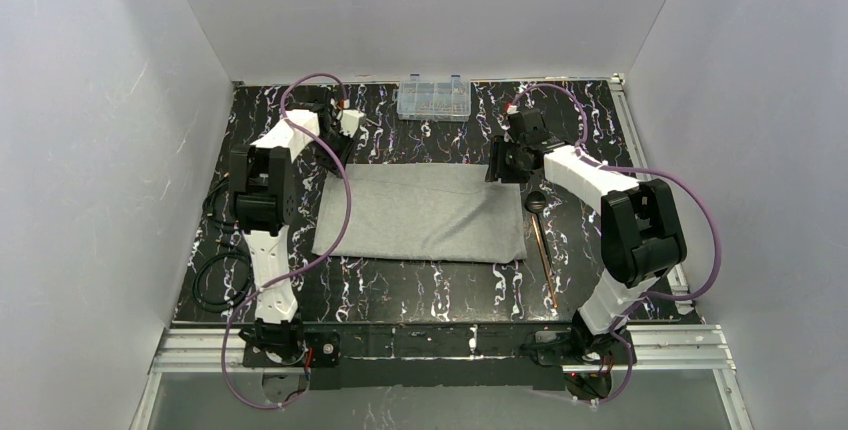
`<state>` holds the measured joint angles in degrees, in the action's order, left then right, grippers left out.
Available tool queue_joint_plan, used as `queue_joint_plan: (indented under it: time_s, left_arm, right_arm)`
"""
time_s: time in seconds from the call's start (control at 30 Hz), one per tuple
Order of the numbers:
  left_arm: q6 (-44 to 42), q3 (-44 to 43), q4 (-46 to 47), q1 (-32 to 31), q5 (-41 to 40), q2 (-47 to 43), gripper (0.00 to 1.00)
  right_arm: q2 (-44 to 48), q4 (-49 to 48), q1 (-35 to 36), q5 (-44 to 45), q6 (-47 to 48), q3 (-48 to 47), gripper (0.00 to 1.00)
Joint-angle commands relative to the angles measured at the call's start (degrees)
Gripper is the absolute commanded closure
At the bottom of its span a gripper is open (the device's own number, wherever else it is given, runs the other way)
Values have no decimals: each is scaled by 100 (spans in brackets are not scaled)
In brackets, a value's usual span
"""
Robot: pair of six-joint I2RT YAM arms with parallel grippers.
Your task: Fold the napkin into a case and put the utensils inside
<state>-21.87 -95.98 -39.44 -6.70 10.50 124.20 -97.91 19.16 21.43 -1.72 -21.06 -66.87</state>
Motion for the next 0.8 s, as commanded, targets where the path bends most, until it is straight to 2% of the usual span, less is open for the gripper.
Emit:
queue_joint_plan:
  time_s: [0.0,0.17,0.43,0.77]
  left_arm:
    - [61,223,-51,2,-7,-354,83]
    - [140,544,228,-78,-118,-719,85]
    - [183,539,287,-183,-292,-864,89]
    - [147,531,228,-209,-259,-1055,90]
  right_arm:
    - [-86,-177,-57,-21,-14,-137,48]
    - [-186,-403,-104,-19,115,-135,42]
    - [-252,-786,-462,4,343,141,33]
    - [-531,-927,-633,30,183,337,36]
